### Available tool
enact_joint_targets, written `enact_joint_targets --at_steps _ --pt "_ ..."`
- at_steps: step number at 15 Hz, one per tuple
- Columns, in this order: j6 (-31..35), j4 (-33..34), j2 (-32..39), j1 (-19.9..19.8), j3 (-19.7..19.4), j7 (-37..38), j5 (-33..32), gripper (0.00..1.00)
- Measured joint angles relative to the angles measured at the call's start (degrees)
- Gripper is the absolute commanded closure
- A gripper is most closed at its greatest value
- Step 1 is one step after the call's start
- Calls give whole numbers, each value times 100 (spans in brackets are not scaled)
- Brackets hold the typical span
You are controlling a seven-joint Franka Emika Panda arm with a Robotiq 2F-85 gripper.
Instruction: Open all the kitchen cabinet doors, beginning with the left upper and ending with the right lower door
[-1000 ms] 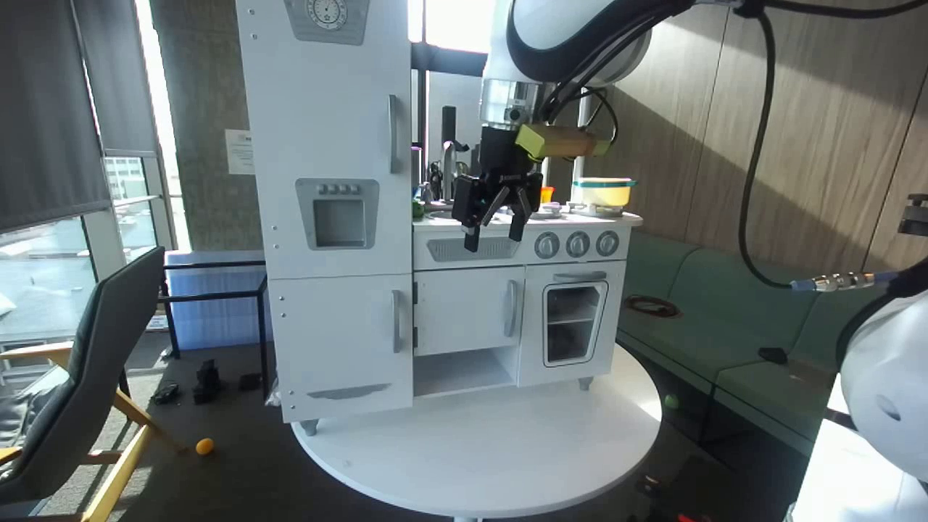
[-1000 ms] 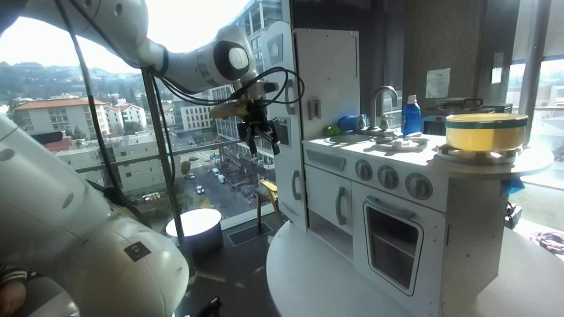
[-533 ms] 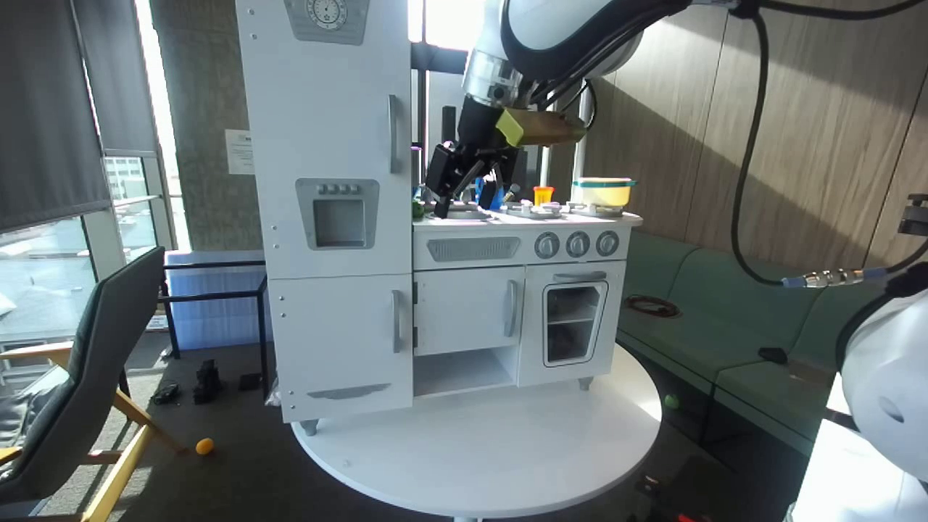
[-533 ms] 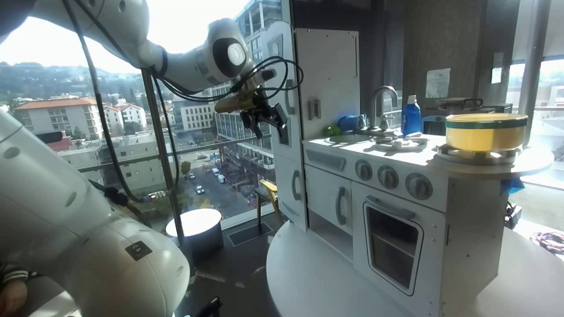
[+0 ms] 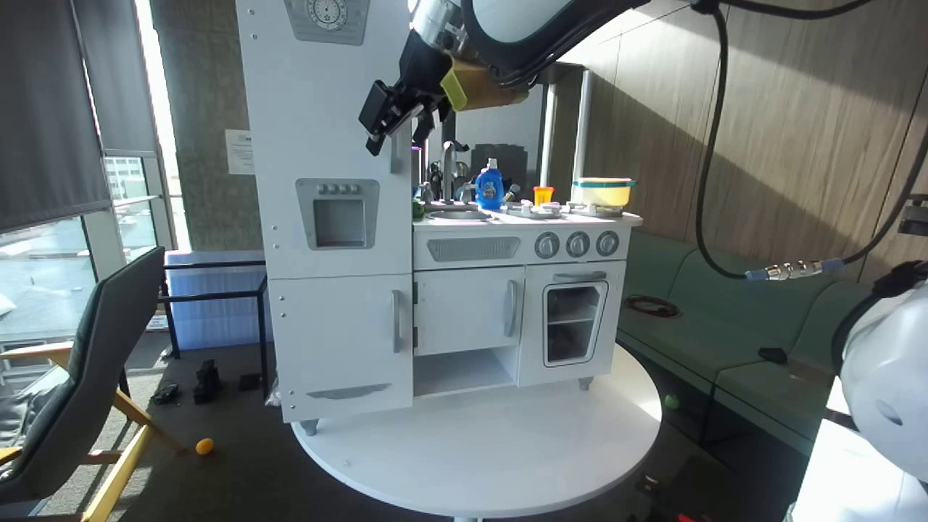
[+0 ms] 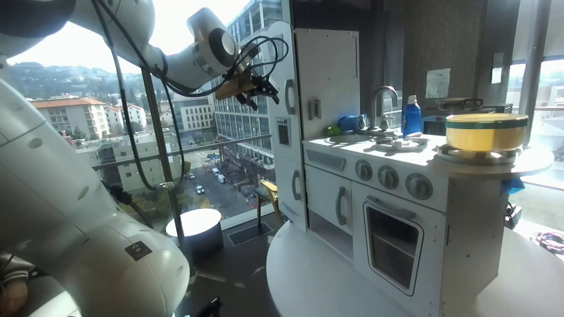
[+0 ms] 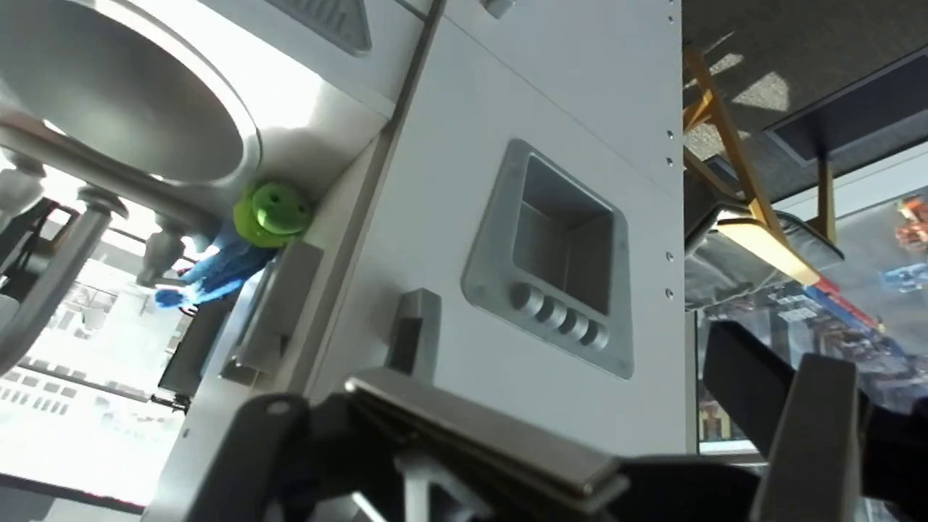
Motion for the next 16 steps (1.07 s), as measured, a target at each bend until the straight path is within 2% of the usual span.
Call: enact_joint_targets --at_steps 3,7,13,16 --pt "278 433 430 -128 181 261 -595 0" --pt "249 937 909 -361 264 744 -1534 0" --pt "-523 1293 1144 -131 250 750 -1595 0" --pt "-1275 1458 1174 -38 266 900 -1690 0"
